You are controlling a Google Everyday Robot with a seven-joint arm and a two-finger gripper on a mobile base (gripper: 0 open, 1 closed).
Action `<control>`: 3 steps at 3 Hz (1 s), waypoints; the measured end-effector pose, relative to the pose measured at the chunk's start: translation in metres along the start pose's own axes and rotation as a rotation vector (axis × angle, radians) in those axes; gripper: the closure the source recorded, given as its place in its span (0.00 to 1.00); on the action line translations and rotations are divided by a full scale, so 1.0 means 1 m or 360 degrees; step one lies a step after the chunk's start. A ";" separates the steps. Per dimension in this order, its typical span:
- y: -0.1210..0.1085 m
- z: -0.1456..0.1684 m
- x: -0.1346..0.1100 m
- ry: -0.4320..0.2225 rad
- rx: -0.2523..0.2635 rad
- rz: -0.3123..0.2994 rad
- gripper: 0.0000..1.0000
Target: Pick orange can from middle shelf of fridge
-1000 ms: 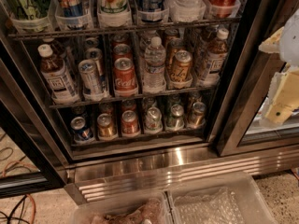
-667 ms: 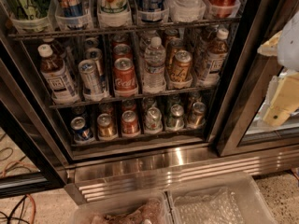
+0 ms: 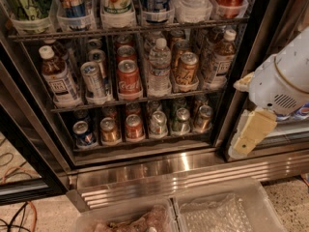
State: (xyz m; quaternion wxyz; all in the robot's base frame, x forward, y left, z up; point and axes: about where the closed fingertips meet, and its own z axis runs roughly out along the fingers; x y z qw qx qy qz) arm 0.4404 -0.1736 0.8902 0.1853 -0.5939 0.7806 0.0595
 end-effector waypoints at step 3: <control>-0.010 0.033 -0.013 -0.0201 0.0073 0.0189 0.00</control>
Offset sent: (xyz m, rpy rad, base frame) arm 0.0147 0.0151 -0.0151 0.1044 -0.0607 -0.1071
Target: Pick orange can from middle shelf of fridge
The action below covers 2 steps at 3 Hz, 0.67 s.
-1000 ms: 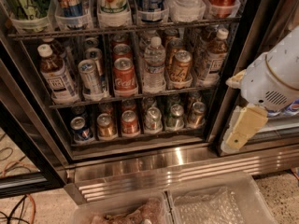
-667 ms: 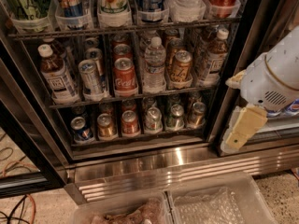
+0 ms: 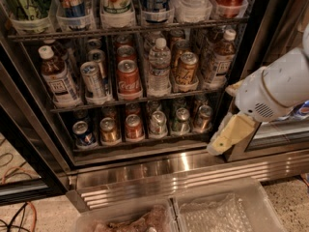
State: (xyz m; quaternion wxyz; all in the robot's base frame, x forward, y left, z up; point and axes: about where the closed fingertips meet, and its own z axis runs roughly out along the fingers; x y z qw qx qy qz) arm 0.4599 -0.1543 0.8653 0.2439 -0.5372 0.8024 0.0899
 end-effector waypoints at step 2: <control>-0.012 0.062 -0.013 -0.0268 0.0146 0.0272 0.00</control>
Offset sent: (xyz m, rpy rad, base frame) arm 0.0715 0.0408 -0.0705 0.2901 -0.1907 -0.3029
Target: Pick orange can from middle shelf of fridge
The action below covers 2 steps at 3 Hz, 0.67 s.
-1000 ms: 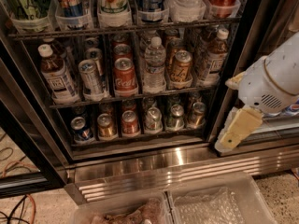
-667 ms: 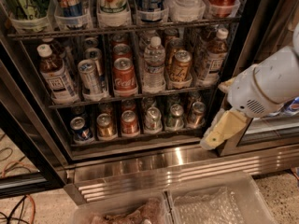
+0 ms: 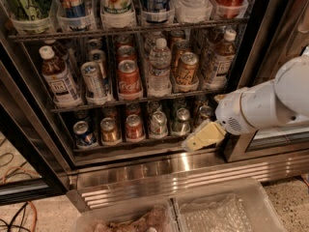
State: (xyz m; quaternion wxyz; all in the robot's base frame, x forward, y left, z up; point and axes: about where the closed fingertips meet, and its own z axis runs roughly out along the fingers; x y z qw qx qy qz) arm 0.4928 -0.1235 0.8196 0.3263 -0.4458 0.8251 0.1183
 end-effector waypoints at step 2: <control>-0.030 0.033 -0.019 -0.0179 0.0151 0.0161 0.00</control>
Offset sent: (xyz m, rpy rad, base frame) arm 0.0311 0.0119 -0.0150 0.0758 -0.0330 -0.0864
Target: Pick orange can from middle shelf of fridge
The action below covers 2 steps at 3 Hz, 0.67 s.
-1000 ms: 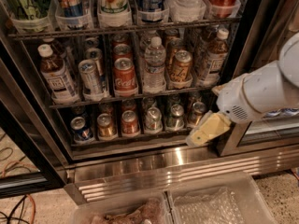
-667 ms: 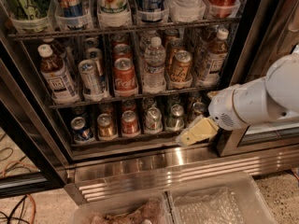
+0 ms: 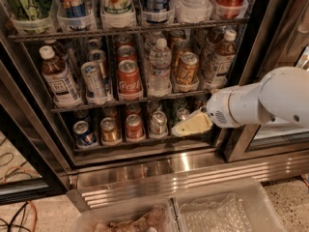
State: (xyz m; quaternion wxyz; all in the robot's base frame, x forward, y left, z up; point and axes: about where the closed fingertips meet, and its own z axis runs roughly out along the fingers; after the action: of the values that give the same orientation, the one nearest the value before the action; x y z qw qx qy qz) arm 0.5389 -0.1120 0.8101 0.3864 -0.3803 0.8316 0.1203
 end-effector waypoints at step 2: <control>0.006 0.021 -0.004 -0.0043 0.0065 0.0031 0.00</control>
Offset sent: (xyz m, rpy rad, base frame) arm 0.0293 0.0258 -0.0236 0.0434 -0.0739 -0.1219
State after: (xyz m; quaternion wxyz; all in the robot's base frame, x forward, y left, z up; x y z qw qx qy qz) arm 0.5477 -0.0955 0.7984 0.4041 -0.3625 0.8323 0.1121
